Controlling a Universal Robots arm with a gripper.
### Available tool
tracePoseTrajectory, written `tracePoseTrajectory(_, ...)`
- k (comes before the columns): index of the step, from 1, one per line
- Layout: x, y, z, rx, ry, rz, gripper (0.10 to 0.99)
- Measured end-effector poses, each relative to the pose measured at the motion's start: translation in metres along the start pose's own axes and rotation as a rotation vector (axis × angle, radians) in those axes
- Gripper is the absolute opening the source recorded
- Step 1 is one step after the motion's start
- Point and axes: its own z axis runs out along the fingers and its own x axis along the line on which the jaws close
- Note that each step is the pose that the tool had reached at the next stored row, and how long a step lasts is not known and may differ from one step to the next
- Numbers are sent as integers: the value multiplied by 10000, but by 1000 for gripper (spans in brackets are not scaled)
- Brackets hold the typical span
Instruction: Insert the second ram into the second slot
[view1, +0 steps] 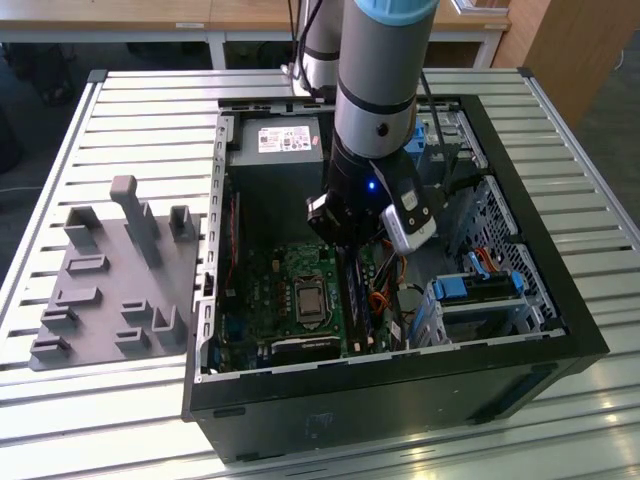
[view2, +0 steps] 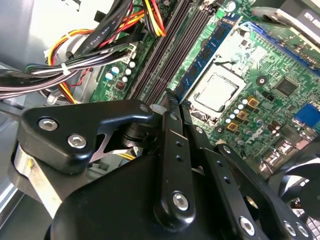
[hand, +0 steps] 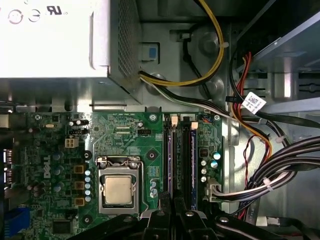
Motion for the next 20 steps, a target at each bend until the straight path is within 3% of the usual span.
tracePoseTrajectory(20, -31, -1, 155, 21, 0, 9, 137)
